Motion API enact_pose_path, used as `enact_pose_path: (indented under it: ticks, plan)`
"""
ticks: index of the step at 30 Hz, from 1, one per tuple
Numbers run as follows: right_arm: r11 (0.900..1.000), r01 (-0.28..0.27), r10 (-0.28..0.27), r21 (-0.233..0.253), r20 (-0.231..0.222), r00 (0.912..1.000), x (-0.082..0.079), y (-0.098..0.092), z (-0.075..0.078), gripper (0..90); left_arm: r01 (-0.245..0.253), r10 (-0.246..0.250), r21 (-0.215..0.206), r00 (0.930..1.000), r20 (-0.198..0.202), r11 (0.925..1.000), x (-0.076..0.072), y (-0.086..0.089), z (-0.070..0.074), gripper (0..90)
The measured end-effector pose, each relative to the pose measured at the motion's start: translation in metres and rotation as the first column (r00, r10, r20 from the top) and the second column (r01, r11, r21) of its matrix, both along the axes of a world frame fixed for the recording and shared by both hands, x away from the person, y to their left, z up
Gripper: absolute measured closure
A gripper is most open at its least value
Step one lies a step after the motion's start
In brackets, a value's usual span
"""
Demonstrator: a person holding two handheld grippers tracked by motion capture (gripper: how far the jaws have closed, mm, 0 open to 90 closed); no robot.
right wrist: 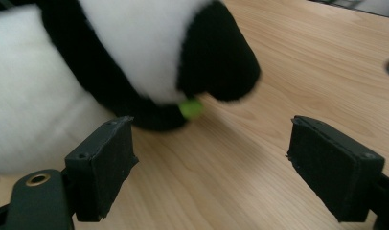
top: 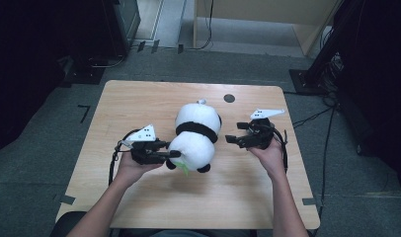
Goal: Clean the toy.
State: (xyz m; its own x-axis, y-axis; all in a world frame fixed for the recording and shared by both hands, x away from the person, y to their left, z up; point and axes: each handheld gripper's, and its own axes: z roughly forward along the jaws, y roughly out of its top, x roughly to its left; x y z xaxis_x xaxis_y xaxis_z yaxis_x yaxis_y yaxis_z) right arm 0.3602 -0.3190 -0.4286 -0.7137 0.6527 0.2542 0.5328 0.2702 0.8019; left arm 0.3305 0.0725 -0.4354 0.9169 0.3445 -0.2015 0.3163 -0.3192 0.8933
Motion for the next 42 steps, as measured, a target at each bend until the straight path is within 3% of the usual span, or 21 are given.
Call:
enact_pose_path:
  ticks: [4,8,11,14,16,20,21,25,27,28,31,33,35,38,40,41,42]
  plan:
    - [0.997,0.064,-0.063,-0.045,0.003,0.998,0.001,-0.006,-0.005,16.4,-0.039,0.039,0.014,0.9992,0.006,0.9991,0.005,0.002,0.0,63.2]
    - [0.992,0.12,-0.12,-0.043,0.006,0.9927,-0.001,-0.02,-0.007,16.4,-0.066,0.067,0.02,0.9976,-0.017,0.9976,0.012,0.002,-0.003,63.0]
    - [0.98,0.183,-0.182,-0.083,0.018,0.9831,-0.003,-0.029,-0.009,16.4,-0.088,0.089,0.025,0.9954,-0.035,0.9958,0.018,0.001,-0.005,62.6]
    - [0.96,0.242,-0.241,-0.139,0.026,0.9703,-0.006,-0.039,-0.012,16.4,-0.096,0.097,0.026,0.9947,-0.036,0.9951,0.023,0.0,-0.004,62.3]
    - [0.954,0.269,-0.269,-0.129,0.023,0.963,-0.008,-0.047,-0.014,16.4,-0.102,0.102,0.018,0.994,-0.039,0.9946,0.026,0.0,-0.004,62.2]
    - [0.916,0.357,-0.354,-0.184,0.05,0.934,-0.01,-0.059,-0.02,16.4,-0.113,0.114,0.014,0.9915,-0.064,0.9935,0.031,0.0,-0.005,62.0]
    - [0.91,0.369,-0.368,-0.188,0.041,0.9291,-0.009,-0.061,-0.024,16.4,-0.12,0.121,0.017,0.9906,-0.064,0.9926,0.032,-0.001,-0.005,62.0]
    - [0.9,0.372,-0.383,-0.228,-0.002,0.9238,-0.002,-0.064,-0.042,20.7,-0.137,0.138,0.015,0.9871,-0.081,0.9904,0.035,0.0,-0.007,61.8]
    - [0.874,0.377,-0.382,-0.307,0.047,0.9231,-0.001,-0.059,-0.049,22.5,-0.144,0.145,0.012,0.9866,-0.076,0.9895,0.035,0.001,-0.007,61.8]
    - [0.866,0.375,-0.383,-0.33,0.044,0.9226,0.001,-0.057,-0.051,22.5,-0.146,0.146,0.009,0.9866,-0.074,0.9893,0.035,0.001,-0.006,61.7]
    - [0.85,0.387,-0.409,-0.357,0.016,0.9126,0.004,-0.055,-0.061,22.5,-0.151,0.151,0.003,0.9861,-0.069,0.9885,0.035,0.003,-0.004,61.6]
    - [0.834,0.397,-0.426,-0.383,0.01,0.9047,0.005,-0.057,-0.069,22.7,-0.155,0.155,0.0,0.9856,-0.068,0.9879,0.034,0.004,-0.003,61.3]
    - [0.83,0.402,-0.431,-0.386,0.012,0.9021,0.004,-0.058,-0.075,23.6,-0.158,0.158,0.002,0.9853,-0.065,0.9874,0.034,0.004,-0.003,61.1]
    - [0.816,0.428,-0.45,-0.387,0.038,0.8921,0.002,-0.06,-0.077,34.4,-0.164,0.164,0.002,0.9841,-0.067,0.9864,0.034,0.004,-0.003,60.8]
    - [0.793,0.463,-0.47,-0.396,0.086,0.8784,-0.003,-0.061,-0.08,46.2,-0.166,0.166,0.006,0.9837,-0.068,0.9861,0.034,0.003,-0.003,60.8]
    - [0.793,0.477,-0.476,-0.38,0.104,0.8734,-0.004,-0.062,-0.082,50.5,-0.166,0.166,0.009,0.9838,-0.067,0.9861,0.034,0.003,-0.003,60.8]
    - [0.785,0.495,-0.494,-0.374,0.105,0.8629,-0.006,-0.063,-0.082,56.8,-0.164,0.165,0.011,0.9841,-0.067,0.9863,0.033,0.003,-0.004,60.8]
